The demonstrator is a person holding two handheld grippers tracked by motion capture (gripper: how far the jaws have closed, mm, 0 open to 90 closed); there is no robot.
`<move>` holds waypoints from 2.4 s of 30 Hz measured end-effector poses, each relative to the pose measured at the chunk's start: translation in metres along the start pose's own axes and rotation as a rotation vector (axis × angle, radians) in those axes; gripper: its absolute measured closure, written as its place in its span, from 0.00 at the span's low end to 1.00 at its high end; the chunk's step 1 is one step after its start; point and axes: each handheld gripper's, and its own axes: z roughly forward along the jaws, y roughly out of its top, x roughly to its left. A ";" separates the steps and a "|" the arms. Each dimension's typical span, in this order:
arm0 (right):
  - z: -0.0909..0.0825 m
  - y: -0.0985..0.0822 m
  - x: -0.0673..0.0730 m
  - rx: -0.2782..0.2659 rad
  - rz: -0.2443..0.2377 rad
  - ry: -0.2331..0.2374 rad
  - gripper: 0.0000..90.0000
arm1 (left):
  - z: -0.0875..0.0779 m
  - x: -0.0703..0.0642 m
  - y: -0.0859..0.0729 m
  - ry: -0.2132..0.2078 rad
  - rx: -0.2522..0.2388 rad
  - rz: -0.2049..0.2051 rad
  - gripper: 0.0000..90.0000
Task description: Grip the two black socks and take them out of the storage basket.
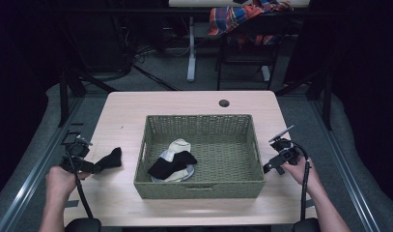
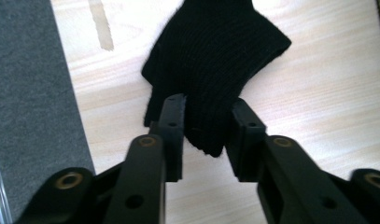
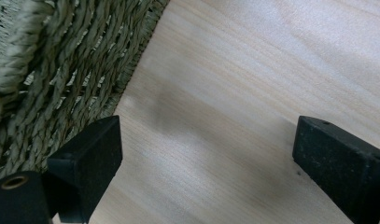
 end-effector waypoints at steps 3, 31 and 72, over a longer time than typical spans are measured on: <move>-0.001 0.001 -0.001 0.017 -0.013 0.000 0.09 | -0.001 -0.001 0.001 -0.019 0.015 -0.002 0.60; -0.003 0.000 -0.003 0.017 -0.012 -0.004 0.09 | -0.087 -0.061 0.028 -0.020 -0.221 0.170 0.00; -0.002 -0.001 -0.004 0.013 -0.004 0.006 0.10 | -0.026 -0.207 0.095 -0.124 -0.067 0.583 0.00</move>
